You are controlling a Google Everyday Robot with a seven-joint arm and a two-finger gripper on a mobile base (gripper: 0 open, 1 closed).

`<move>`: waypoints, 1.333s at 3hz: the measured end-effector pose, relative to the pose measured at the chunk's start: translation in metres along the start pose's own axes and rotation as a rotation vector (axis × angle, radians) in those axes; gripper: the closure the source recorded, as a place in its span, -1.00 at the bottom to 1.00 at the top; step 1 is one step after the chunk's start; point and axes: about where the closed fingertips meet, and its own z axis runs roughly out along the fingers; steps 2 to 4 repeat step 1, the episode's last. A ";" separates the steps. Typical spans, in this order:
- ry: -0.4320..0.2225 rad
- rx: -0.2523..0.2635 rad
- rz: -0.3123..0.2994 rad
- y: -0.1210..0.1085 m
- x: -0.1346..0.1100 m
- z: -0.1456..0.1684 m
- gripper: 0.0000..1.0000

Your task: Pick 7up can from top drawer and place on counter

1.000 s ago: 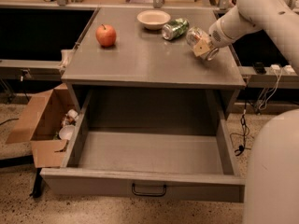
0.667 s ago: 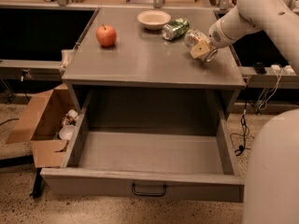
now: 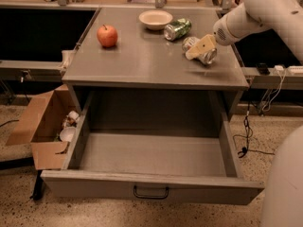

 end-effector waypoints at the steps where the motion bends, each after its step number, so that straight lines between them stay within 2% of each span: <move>1: -0.111 0.035 -0.013 -0.001 -0.021 -0.031 -1.00; 4: -0.111 0.035 -0.013 -0.001 -0.021 -0.031 -1.00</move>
Offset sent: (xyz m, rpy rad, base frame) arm 0.0000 0.0000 0.0000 0.0000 0.0000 0.0000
